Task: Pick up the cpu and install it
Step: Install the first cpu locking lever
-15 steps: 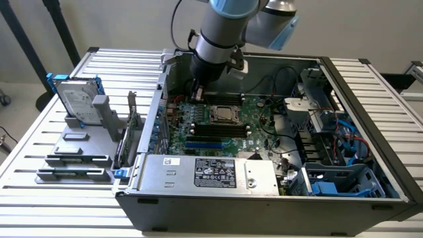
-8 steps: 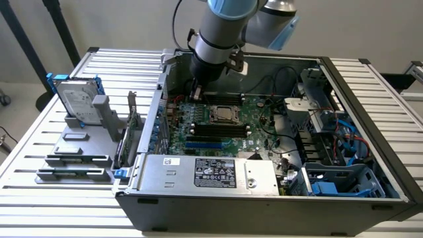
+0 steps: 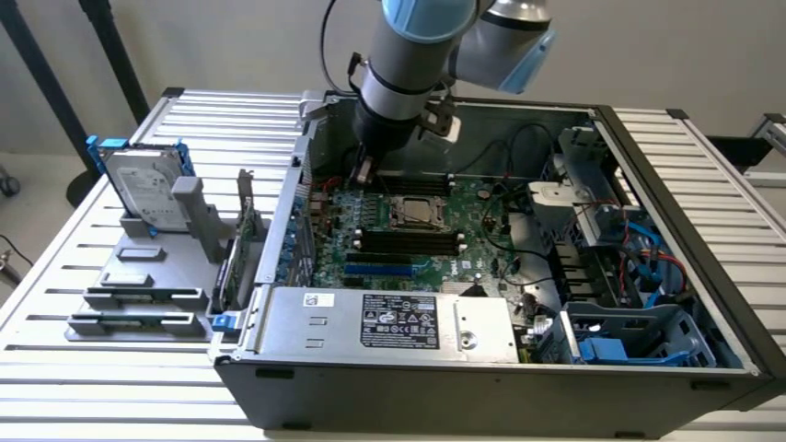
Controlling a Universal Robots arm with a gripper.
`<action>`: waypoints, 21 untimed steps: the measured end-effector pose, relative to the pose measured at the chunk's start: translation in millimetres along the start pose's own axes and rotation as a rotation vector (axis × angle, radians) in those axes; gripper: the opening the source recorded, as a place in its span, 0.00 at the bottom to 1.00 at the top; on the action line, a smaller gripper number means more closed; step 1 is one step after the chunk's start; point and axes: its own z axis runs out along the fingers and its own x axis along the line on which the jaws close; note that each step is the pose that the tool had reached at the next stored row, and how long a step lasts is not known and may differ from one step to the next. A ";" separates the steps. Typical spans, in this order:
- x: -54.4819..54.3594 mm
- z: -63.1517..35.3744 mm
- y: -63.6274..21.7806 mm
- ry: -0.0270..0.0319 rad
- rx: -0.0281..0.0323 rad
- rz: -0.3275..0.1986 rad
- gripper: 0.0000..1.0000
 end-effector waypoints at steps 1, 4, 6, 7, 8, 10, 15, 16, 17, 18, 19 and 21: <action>0.0 0.1 -0.1 0.0064 -0.0008 0.008 0.11; -0.2 0.1 -0.6 0.0190 -0.0021 0.032 0.11; -0.3 0.0 -1.3 0.0289 -0.0006 0.048 0.11; -0.3 -0.2 -1.7 0.0356 0.0004 0.055 0.11; -0.3 -0.4 -2.1 0.0428 0.0015 0.062 0.11; -0.4 -1.0 -3.0 0.0578 0.0034 0.076 0.11; -0.5 -2.4 -4.8 0.0939 0.0100 0.113 0.11; -0.5 -2.6 -5.0 0.1008 0.0115 0.120 0.11; -0.6 -2.9 -5.3 0.1077 0.0132 0.127 0.11; -0.6 -3.2 -5.6 0.1142 0.0148 0.134 0.11; -0.6 -3.5 -5.9 0.1212 0.0161 0.142 0.11; -0.7 -3.9 -6.5 0.1337 0.0186 0.156 0.11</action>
